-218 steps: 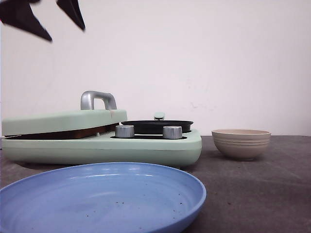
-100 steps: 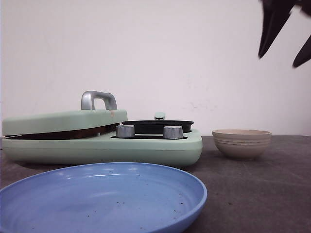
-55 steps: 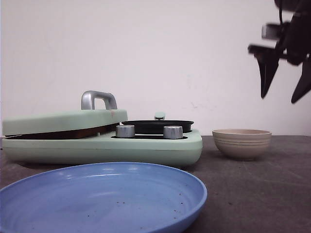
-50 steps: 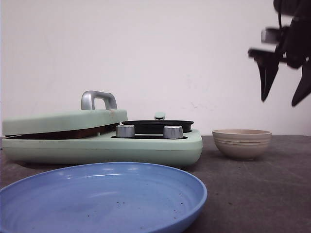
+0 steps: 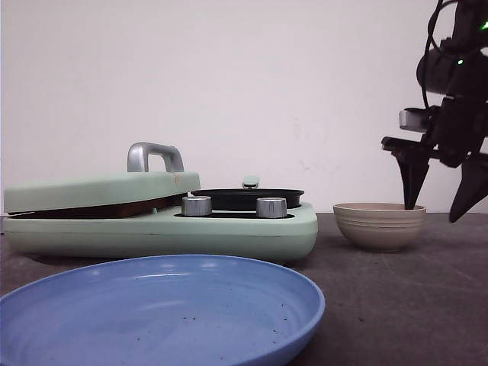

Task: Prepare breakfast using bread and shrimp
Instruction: 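Lower the right gripper to the rim of the cream shrimp bowl, then grip the bowl rim with the right gripper and lift it, then carry the bowl with the right gripper over the black frying pan, then tilt the bowl with the right gripper to pour shrimp into the pan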

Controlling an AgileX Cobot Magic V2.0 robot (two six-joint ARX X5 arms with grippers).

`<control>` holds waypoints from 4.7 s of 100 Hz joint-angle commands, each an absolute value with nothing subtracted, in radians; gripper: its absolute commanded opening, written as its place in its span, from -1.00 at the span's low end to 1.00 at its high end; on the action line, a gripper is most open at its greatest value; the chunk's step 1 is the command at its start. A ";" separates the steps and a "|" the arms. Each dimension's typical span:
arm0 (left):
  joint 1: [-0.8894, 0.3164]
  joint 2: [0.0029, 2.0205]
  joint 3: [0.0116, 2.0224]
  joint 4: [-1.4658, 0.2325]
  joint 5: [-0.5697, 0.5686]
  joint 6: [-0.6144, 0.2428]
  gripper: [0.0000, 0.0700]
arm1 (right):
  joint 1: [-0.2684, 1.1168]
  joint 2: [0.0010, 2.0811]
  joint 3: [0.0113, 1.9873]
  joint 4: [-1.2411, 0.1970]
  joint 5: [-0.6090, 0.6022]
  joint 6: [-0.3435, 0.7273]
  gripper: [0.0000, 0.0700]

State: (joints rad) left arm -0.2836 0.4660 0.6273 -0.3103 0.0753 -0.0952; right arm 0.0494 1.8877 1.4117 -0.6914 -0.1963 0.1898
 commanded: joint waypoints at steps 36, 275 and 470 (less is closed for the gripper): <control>-0.286 0.469 0.632 -0.300 0.070 -0.095 0.36 | 0.049 1.954 1.436 -0.677 -0.214 0.179 -0.76; -0.286 0.469 0.632 -0.308 0.070 -0.095 0.35 | 0.341 1.725 1.436 -0.174 -0.028 0.064 -1.00; -0.286 0.469 0.632 -0.321 0.072 -0.008 0.34 | 0.691 1.951 1.436 0.626 0.734 -0.878 -1.00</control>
